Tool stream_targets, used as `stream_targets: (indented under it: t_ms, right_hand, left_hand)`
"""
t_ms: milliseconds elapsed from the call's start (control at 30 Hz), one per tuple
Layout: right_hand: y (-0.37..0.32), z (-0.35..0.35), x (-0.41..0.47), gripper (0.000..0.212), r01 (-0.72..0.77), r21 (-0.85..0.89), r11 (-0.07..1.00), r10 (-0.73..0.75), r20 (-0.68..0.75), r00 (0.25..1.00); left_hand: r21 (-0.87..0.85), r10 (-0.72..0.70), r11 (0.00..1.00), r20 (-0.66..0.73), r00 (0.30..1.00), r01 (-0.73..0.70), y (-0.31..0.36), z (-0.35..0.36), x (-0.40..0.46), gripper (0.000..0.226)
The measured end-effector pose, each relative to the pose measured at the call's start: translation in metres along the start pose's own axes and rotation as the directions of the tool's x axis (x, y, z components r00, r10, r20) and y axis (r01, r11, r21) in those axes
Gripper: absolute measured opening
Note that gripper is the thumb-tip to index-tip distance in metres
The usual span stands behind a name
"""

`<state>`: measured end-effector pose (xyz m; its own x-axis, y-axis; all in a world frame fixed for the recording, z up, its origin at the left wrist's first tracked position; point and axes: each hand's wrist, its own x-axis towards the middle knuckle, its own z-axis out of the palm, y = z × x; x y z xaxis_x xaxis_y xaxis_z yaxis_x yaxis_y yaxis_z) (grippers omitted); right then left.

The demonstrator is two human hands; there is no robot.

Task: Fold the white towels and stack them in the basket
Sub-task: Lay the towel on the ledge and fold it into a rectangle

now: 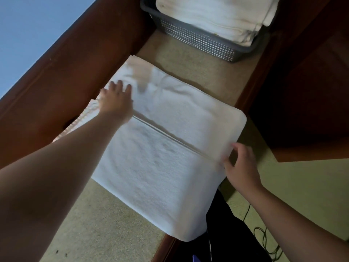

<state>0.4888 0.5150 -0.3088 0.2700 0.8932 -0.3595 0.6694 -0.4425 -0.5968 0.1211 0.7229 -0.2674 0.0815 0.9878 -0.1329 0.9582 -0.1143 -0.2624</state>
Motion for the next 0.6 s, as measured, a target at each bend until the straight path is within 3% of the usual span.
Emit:
stream_targets:
  t_ms: [100, 200, 467, 600]
  right_hand:
    - [-0.018, -0.012, 0.029, 0.055, 0.090, -0.022, 0.996, -0.091, -0.044, 0.995]
    - [-0.029, -0.023, 0.065, 0.060, 0.156, -0.102, 0.983, -0.158, -0.019, 0.987]
    - [-0.049, -0.045, 0.136, 0.063, 0.199, -0.451, 0.870, -0.158, 0.126, 0.979]
    - [-0.061, -0.049, 0.153, 0.051, 0.178, -0.502, 0.846, -0.075, 0.218, 0.973]
  left_hand:
    - [-0.099, 0.386, 0.920, 0.068, 0.920, -0.379, 0.060, -0.019, 0.018, 0.054]
    - [-0.124, 0.552, 0.832, 0.087, 0.830, -0.540, 0.116, -0.034, 0.035, 0.070]
    - [-0.079, 0.524, 0.849, 0.247, 0.815, -0.522, 0.177, -0.045, 0.078, 0.096]
    - [0.041, 0.504, 0.843, 0.293, 0.813, -0.537, 0.184, -0.062, 0.090, 0.078]
